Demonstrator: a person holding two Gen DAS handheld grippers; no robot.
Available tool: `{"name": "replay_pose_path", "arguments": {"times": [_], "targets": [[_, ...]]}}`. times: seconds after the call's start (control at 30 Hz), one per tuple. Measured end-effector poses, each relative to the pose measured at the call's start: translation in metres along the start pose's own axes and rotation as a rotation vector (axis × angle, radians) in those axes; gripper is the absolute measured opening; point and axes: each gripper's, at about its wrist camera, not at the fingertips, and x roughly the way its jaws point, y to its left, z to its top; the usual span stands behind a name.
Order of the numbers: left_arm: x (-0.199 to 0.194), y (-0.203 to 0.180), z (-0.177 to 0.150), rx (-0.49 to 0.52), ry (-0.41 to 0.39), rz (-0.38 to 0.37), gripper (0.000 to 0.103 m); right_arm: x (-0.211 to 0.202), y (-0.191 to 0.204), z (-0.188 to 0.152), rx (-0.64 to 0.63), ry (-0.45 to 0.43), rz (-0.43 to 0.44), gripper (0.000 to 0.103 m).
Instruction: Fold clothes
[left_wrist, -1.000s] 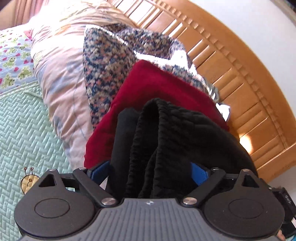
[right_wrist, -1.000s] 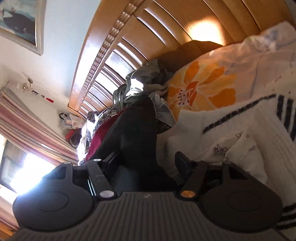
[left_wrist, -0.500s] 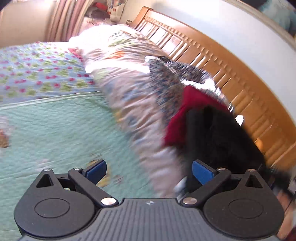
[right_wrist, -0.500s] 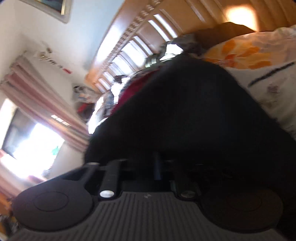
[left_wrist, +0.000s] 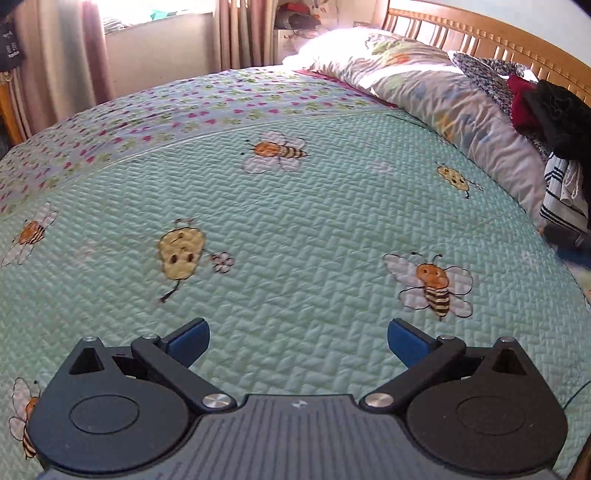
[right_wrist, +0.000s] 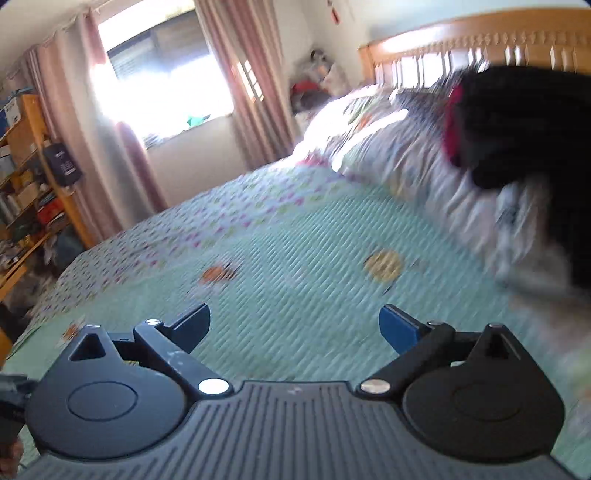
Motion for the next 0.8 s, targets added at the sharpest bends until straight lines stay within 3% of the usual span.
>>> {"name": "replay_pose_path", "arguments": {"times": [0.1,0.17,0.3,0.47,0.5,0.63,0.73,0.8], "targets": [[-0.013,0.031,-0.031,-0.009,-0.039,0.056,0.102,0.043,0.054,-0.075,0.088,0.119,0.048,0.096],[-0.029,0.048,-0.051,-0.016,-0.13,0.107,0.102,0.059,0.09,-0.107,0.083,0.141,0.078,0.095],[-0.062,0.067,-0.07,-0.007,-0.275,0.23,0.102,0.064,0.149,-0.127,-0.096,0.081,0.076,0.096],[-0.096,0.092,-0.082,-0.098,-0.351,0.256,0.102,0.076,0.185,-0.133,-0.2,0.098,-0.018,0.096],[-0.104,0.094,-0.086,-0.1,-0.369,0.264,0.102,0.074,0.19,-0.14,-0.221,0.095,-0.037,0.096],[-0.158,0.075,-0.125,-0.002,-0.515,0.501,0.102,0.044,0.208,-0.171,-0.273,0.016,-0.034,0.096],[-0.209,0.057,-0.161,0.0,-0.564,0.527,0.102,0.0,0.216,-0.193,-0.266,-0.062,-0.005,0.097],[-0.248,0.043,-0.179,-0.007,-0.561,0.531,0.102,-0.032,0.221,-0.208,-0.245,-0.029,0.021,0.098]]}}
